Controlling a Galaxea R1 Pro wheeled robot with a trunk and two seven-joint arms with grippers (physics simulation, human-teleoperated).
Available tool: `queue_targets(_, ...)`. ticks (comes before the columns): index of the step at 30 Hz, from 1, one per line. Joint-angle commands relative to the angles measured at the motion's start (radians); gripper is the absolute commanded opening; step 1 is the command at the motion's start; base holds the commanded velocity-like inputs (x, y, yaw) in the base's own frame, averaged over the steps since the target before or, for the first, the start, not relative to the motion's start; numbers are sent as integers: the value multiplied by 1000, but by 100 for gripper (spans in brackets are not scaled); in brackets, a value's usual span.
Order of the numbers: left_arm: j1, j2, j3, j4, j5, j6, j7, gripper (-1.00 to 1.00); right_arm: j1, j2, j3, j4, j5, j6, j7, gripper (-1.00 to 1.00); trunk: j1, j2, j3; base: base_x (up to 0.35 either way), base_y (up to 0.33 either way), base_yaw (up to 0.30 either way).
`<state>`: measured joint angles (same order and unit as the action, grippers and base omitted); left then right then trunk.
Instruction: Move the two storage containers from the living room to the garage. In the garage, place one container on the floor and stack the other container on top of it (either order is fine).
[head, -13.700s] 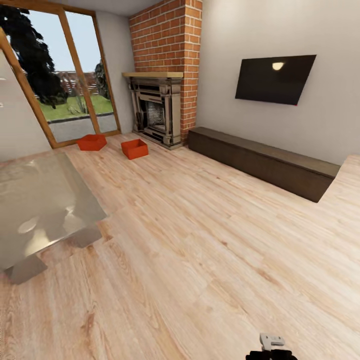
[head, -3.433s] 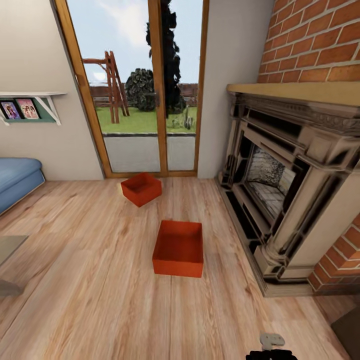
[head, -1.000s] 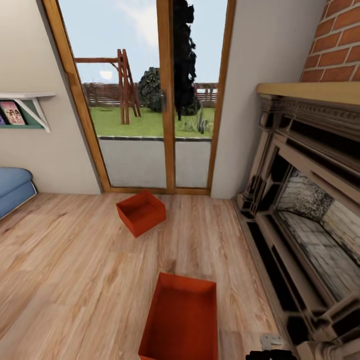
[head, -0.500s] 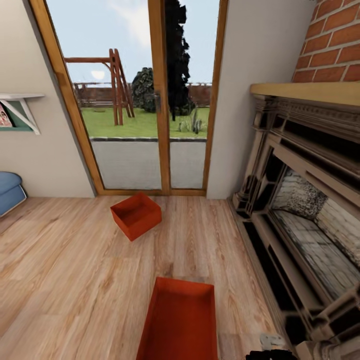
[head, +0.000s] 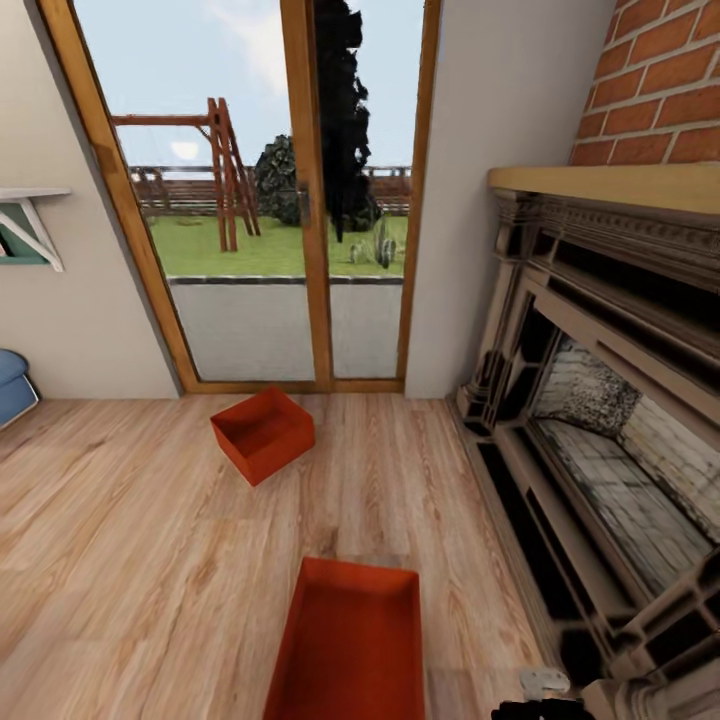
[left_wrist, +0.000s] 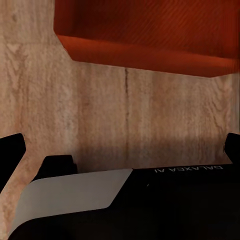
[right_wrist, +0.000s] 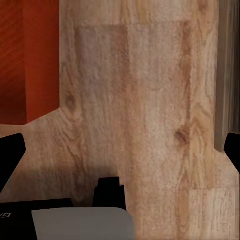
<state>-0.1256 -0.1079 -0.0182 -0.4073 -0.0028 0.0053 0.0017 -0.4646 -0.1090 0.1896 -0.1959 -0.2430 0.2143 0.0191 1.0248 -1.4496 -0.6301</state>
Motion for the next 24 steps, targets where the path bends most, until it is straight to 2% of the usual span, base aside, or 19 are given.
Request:
queue_targets(1,0,0,-1,-1,0,1,1,100,0,-1,8,-2,-9,5,1,100,0,0,-1,156,-199,0)
queue_targets(11,0,0,0,-1,0,0,1,100,0,-1,8,-2,-9,5,1,100,0,0,2,32,-39,-116)
queue_targets(24,0,1,3,-3,1,-1,0,100,0,-1,7,-2,-9,5,1,100,0,0,2,0,0,-6)
